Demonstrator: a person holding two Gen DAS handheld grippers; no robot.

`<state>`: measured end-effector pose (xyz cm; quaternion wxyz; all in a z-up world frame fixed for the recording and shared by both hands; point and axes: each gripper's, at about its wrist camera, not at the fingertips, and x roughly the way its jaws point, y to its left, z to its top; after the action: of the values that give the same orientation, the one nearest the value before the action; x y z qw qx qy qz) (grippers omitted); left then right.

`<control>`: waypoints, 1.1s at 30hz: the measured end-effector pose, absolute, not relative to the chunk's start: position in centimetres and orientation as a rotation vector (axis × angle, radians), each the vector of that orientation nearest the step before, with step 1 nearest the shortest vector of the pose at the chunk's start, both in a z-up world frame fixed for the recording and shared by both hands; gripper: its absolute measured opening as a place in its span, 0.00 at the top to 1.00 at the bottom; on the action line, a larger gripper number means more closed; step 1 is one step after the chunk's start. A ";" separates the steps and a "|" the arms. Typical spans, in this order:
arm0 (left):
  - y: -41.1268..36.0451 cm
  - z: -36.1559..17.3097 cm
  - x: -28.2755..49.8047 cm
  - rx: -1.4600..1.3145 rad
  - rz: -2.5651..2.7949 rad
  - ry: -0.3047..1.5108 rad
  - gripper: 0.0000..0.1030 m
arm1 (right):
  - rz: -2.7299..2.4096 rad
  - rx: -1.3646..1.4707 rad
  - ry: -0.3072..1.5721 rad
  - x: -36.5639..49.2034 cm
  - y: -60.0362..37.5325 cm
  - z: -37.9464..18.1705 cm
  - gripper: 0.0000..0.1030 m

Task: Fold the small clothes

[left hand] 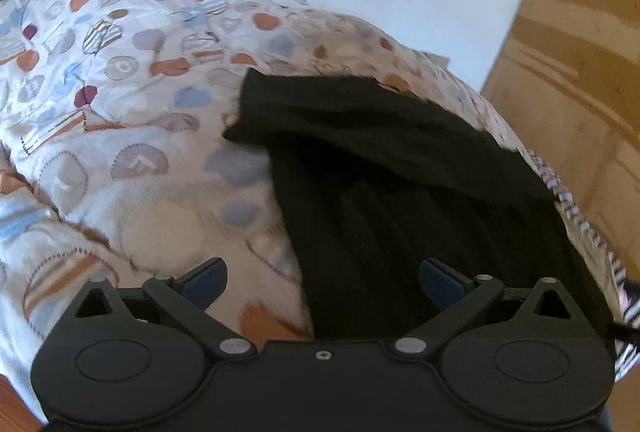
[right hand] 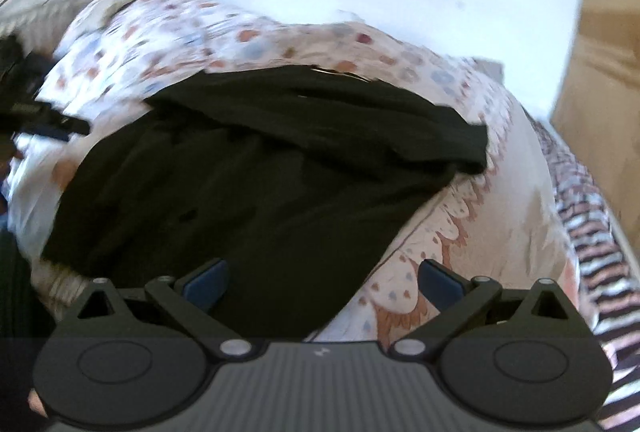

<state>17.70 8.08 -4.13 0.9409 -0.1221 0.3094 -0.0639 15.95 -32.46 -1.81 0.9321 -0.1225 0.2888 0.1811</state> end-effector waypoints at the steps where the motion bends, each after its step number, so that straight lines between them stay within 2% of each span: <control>1: 7.6 -4.1 17.1 -0.236 -0.133 0.638 0.01 | 0.382 -0.280 0.581 15.2 -32.2 -1.7 0.00; 7: 5.5 -4.4 15.4 -0.191 -0.134 0.685 0.01 | 0.461 -0.481 0.542 11.4 -30.2 -1.6 0.00; 10: 4.8 -4.6 14.7 -0.182 -0.140 0.696 0.01 | 0.485 -0.479 0.535 10.7 -29.5 -1.8 0.00; 15: 4.3 -4.8 13.9 -0.174 -0.130 0.705 0.01 | 0.472 -0.207 0.585 11.5 -29.7 -1.2 0.02; 18: 4.5 -5.5 13.9 -0.169 -0.096 0.730 0.01 | 0.391 0.019 0.638 12.5 -30.1 -1.2 0.08; 21: 4.8 -6.2 14.1 -0.165 -0.063 0.757 0.01 | 0.285 0.126 0.660 13.4 -29.0 -1.8 0.14; 24: 4.7 -6.1 14.1 -0.158 -0.064 0.761 0.01 | 0.182 0.052 0.681 13.9 -27.5 -2.6 0.39; 26: 4.7 -5.9 14.1 -0.157 -0.068 0.760 0.01 | 0.132 -0.027 0.672 13.5 -27.6 -2.5 0.74; 27: 4.8 -5.8 14.0 -0.156 -0.071 0.761 0.01 | 0.139 -0.002 0.669 13.2 -28.4 -2.3 0.83; 28: 4.8 -5.8 14.0 -0.154 -0.074 0.759 0.01 | 0.154 0.052 0.674 13.0 -29.7 -1.8 0.88; 33: 4.9 -5.3 13.8 -0.167 -0.105 0.744 0.01 | 0.152 0.202 0.651 11.2 -36.1 0.3 0.91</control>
<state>13.76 4.88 -5.34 0.9268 -0.0813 0.3630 -0.0511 11.25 -36.08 0.32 0.9396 0.0991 0.3191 0.0745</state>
